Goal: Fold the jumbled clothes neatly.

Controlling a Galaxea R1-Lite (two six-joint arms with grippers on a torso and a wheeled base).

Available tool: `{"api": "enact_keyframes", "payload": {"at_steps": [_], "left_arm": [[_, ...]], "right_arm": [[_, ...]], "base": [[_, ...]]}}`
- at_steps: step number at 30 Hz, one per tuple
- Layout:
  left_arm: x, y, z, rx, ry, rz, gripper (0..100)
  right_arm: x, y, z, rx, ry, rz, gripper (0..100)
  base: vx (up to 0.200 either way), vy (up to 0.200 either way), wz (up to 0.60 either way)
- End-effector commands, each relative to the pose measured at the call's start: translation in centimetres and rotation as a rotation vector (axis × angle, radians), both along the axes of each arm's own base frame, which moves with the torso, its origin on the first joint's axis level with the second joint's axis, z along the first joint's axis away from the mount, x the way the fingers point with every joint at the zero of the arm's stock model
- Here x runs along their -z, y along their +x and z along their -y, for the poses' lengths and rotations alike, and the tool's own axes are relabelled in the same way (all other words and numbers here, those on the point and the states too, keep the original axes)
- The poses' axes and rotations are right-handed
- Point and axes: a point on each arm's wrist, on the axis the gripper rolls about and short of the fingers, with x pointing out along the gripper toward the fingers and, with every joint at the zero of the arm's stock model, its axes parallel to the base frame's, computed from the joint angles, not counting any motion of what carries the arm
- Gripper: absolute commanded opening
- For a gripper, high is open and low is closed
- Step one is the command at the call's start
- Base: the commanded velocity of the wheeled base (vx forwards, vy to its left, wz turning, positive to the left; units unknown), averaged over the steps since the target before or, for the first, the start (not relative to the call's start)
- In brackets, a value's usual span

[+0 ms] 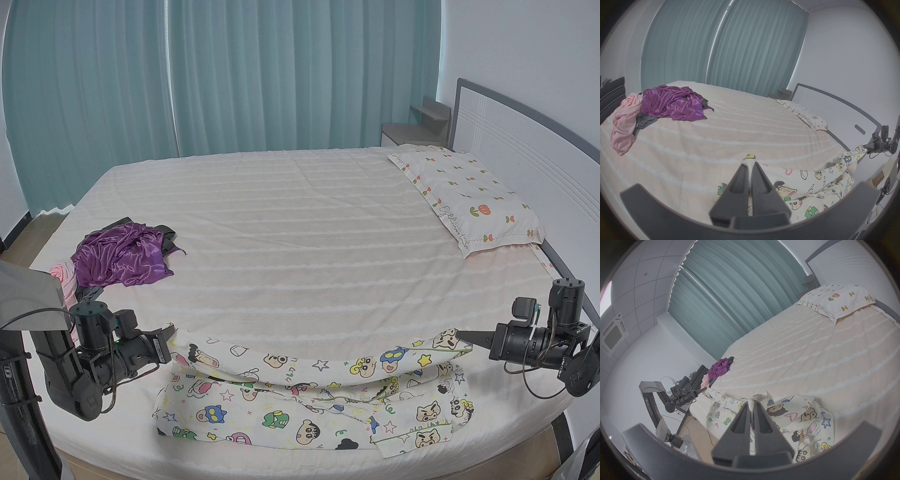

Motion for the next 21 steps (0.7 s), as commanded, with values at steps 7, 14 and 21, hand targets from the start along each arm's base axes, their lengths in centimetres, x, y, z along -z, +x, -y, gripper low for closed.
{"api": "enact_keyframes", "payload": {"at_steps": [7,14,21], "left_arm": [[0.1,3.6,0.3,-0.029,-0.001,0.077,0],[0.8,6.1,1.3,-0.047,0.010,0.088,0],[1.0,8.6,1.8,-0.080,-0.005,0.090,0]], "right_arm": [[0.1,1.3,-0.1,0.006,0.000,0.009,0],[-0.2,4.0,0.5,0.037,0.006,0.051,0],[-0.6,6.2,0.8,0.061,0.026,0.079,0]], "base": [[0.000,0.000,0.00],[0.000,0.000,0.00],[0.000,0.000,0.00]]}}
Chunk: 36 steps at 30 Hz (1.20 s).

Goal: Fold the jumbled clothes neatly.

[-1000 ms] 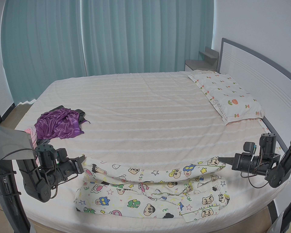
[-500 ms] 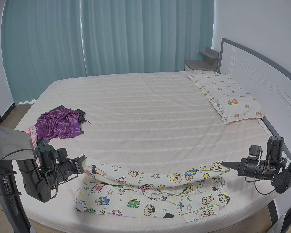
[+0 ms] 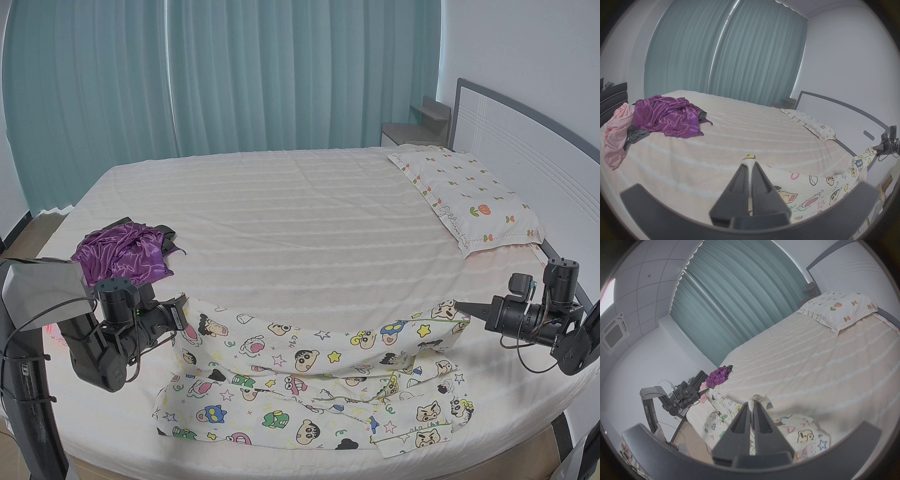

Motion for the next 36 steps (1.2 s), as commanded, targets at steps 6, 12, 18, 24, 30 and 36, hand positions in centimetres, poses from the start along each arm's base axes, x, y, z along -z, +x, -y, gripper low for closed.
{"api": "enact_keyframes", "payload": {"at_steps": [6,12,18,24,30,36], "left_arm": [[0.8,3.5,0.6,-0.049,-0.007,0.013,0],[0.4,4.1,1.3,-0.083,-0.052,0.032,0],[0.3,4.1,1.6,-0.099,-0.051,0.039,0],[0.2,3.2,1.8,-0.116,-0.044,0.022,0],[-0.5,1.0,1.5,-0.103,-0.041,-0.012,0],[-0.7,-1.1,1.2,-0.050,-0.046,-0.061,0]], "right_arm": [[1.0,2.7,0.2,0.016,0.006,-0.007,0],[1.0,2.8,0.3,0.016,0.007,-0.005,0],[0.6,3.1,0.3,0.016,0.007,0.011,0],[0.1,2.4,0.3,0.013,0.010,0.023,0],[-0.2,0.9,0.7,0.012,0.014,0.011,0],[0.1,-0.9,0.8,-0.015,0.018,-0.017,0]], "base": [[0.000,0.000,0.00],[0.000,0.000,0.00],[0.000,0.000,0.00],[0.000,0.000,0.00],[0.000,0.000,0.00],[0.000,0.000,0.00]]}}
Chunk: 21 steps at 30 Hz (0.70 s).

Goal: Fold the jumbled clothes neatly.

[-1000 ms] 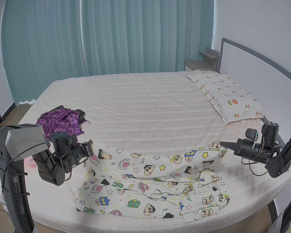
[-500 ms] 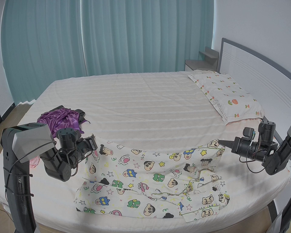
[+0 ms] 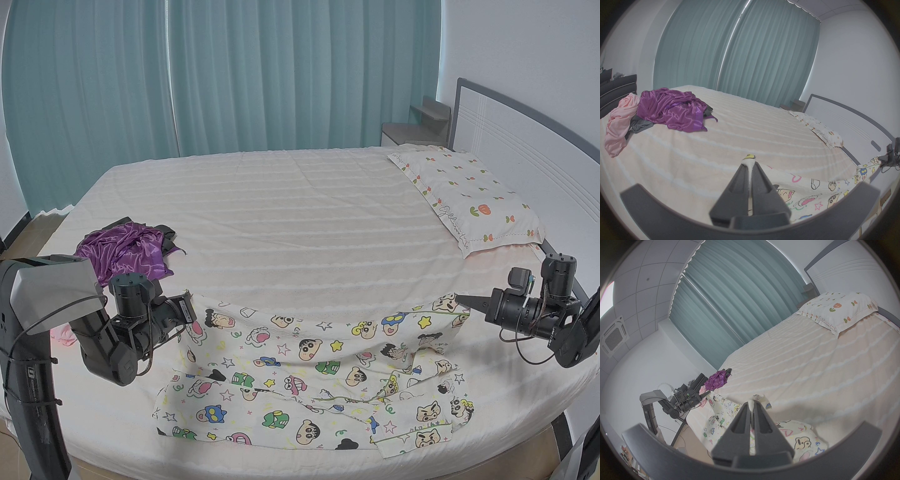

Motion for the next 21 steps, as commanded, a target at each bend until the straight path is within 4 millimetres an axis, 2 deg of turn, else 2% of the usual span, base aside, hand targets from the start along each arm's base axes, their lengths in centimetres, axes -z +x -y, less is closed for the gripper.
{"api": "enact_keyframes", "payload": {"at_steps": [1,11,21], "left_arm": [[-0.6,-1.7,-0.3,0.024,-0.003,-0.024,0],[1.0,-3.9,-1.4,0.052,-0.001,-0.125,0],[1.8,-5.9,-2.3,0.087,0.011,-0.118,0]], "right_arm": [[0.0,-1.7,0.1,-0.010,-0.003,-0.016,0],[1.5,-3.6,0.1,-0.047,-0.047,-0.059,0],[2.7,-5.2,0.0,-0.093,-0.066,-0.101,0]], "base": [[0.000,0.000,0.00],[0.000,0.000,0.00],[0.000,0.000,0.00]]}}
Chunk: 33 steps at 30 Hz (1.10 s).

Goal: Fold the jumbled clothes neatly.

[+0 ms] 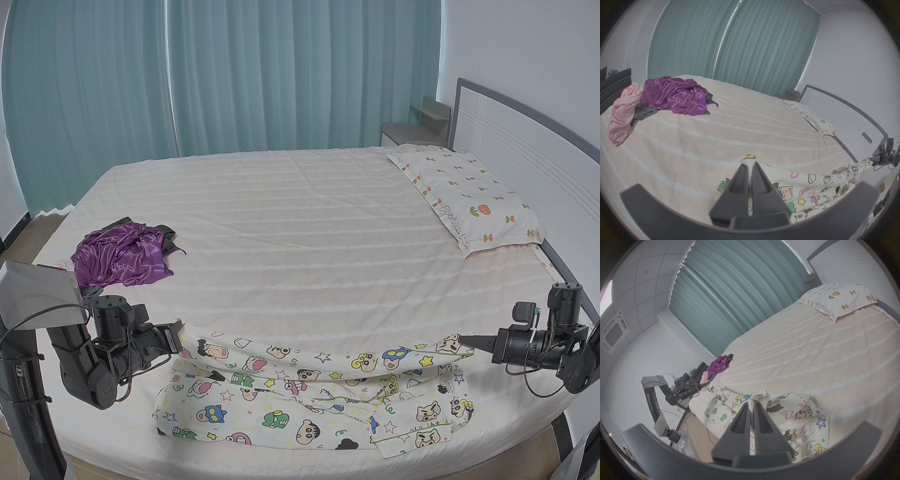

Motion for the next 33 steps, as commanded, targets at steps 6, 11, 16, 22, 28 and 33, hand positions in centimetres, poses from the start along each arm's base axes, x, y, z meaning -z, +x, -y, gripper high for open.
{"api": "enact_keyframes", "payload": {"at_steps": [6,11,16,22,28,33], "left_arm": [[3.6,-2.3,-0.4,0.059,0.049,-0.126,0],[5.1,-2.5,-0.6,0.067,0.043,-0.163,0],[7.0,-1.9,-0.9,0.062,0.054,-0.170,0],[7.8,-1.8,-1.0,0.057,0.048,-0.192,100],[7.9,-2.4,-1.1,0.039,0.021,-0.218,100],[6.5,-2.8,-2.5,-0.063,-0.152,-0.236,100]], "right_arm": [[1.4,-1.5,-0.2,-0.029,-0.018,-0.066,0],[2.9,-1.6,-0.3,-0.053,-0.045,-0.119,0],[5.3,0.2,-0.2,-0.044,-0.069,-0.172,0],[6.9,1.8,-0.1,-0.027,-0.084,-0.200,100],[7.3,2.2,0.2,0.014,-0.109,-0.201,100],[5.3,3.1,1.7,0.080,-0.108,-0.095,100]], "base": [[0.000,0.000,0.00],[0.000,0.000,0.00],[0.000,0.000,0.00],[0.000,0.000,0.00],[0.000,0.000,0.00],[0.000,0.000,0.00]]}}
